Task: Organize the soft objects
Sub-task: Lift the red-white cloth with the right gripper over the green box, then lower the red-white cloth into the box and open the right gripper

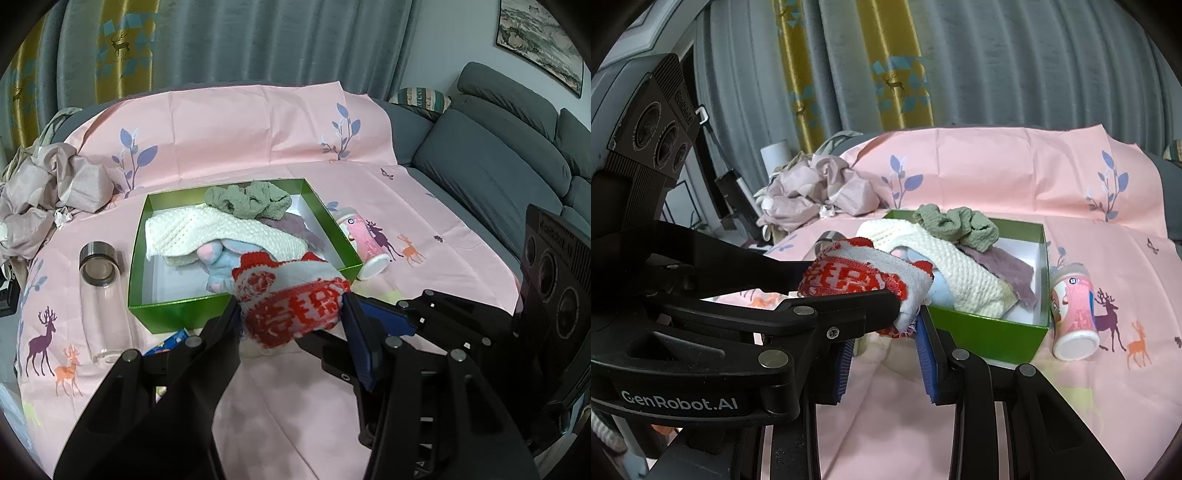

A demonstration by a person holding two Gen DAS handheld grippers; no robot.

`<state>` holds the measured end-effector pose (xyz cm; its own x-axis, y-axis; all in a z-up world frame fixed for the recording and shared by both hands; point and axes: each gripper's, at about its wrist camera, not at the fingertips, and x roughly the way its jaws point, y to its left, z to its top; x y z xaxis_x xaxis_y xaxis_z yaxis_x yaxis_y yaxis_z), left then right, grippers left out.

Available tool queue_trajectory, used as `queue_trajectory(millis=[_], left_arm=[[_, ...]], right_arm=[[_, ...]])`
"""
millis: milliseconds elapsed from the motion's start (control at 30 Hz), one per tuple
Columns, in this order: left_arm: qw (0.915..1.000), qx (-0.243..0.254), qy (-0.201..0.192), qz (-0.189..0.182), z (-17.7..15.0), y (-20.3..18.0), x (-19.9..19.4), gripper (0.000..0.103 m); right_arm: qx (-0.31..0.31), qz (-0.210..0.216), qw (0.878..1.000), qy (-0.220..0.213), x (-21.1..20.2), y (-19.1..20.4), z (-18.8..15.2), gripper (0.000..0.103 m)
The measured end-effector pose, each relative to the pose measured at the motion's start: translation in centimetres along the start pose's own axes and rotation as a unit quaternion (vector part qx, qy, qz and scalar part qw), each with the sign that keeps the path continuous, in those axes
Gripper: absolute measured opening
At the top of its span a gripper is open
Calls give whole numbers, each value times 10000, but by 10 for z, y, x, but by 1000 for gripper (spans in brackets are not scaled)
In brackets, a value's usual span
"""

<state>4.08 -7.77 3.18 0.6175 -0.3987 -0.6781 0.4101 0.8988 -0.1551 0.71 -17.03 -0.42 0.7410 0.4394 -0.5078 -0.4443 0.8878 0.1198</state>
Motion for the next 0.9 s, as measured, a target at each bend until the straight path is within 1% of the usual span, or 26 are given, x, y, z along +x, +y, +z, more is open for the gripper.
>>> queue_trajectory(millis=[333, 567, 800, 900], left_arm=[[9997, 231, -13, 65, 18, 2, 14, 51], [9995, 295, -100, 100, 38, 11, 26, 51], [9995, 273, -103, 145, 60, 23, 48, 51], [9994, 272, -41, 193, 67, 28, 61, 51]], right_arm=[[48, -46, 9999, -82, 13, -12, 12, 34], [53, -92, 9998, -187, 28, -21, 29, 34], [86, -93, 9997, -214, 49, -36, 46, 34], [88, -107, 9997, -215, 60, -42, 50, 34]])
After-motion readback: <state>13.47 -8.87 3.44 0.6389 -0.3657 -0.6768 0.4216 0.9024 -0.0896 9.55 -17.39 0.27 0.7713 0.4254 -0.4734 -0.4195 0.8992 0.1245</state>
